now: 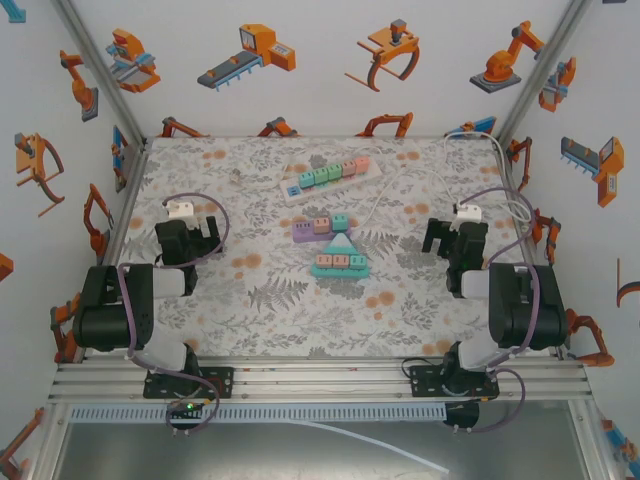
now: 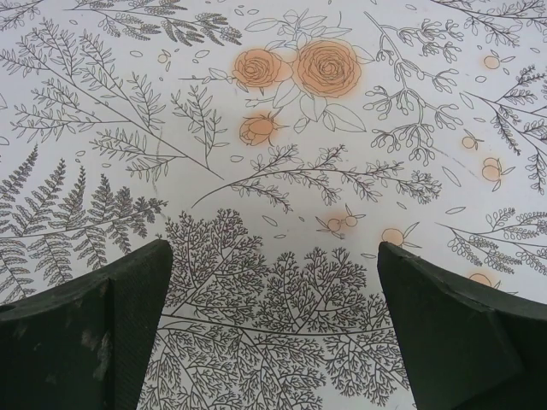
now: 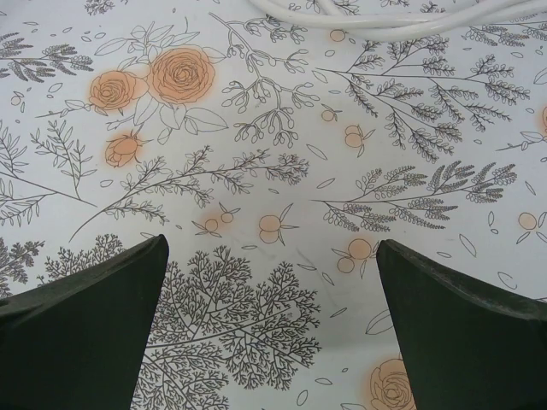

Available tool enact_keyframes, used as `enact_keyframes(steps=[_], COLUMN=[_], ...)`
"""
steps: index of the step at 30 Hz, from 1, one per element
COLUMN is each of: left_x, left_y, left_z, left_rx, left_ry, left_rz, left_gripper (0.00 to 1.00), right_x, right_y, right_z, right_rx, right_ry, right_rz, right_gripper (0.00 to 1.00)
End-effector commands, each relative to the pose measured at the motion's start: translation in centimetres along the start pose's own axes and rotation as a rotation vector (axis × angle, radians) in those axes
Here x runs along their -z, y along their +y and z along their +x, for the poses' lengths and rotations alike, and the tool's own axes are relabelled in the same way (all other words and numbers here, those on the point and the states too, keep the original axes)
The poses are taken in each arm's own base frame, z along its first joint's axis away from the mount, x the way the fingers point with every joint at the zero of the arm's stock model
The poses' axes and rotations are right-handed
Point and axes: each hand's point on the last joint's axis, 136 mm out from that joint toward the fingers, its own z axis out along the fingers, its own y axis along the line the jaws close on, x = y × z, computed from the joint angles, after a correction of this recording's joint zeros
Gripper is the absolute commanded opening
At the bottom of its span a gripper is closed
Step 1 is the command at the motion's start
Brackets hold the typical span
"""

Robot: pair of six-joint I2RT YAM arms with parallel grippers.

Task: Pull the plug off the socket

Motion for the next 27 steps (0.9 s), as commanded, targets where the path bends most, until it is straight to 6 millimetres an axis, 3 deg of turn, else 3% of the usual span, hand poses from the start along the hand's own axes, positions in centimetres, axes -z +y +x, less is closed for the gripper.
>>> enact_keyframes(steps=[1, 27], left_x=[0.06, 0.29], left_y=[-0.01, -0.01], left_z=[-0.83, -1.04], left_rx=[0.010, 0.011], left_ry=[-0.031, -0.044], left_rz=[0.007, 0.009], left_gripper=[0.97, 0.97], right_x=[-0.07, 0.18], right_y=[0.36, 0.31], right_z=[-1.24, -1.57], right_rx=[-0.007, -0.008], right_ry=[-0.044, -0.060], right_rz=[-0.013, -0.011], right_gripper=[0.99, 0.99])
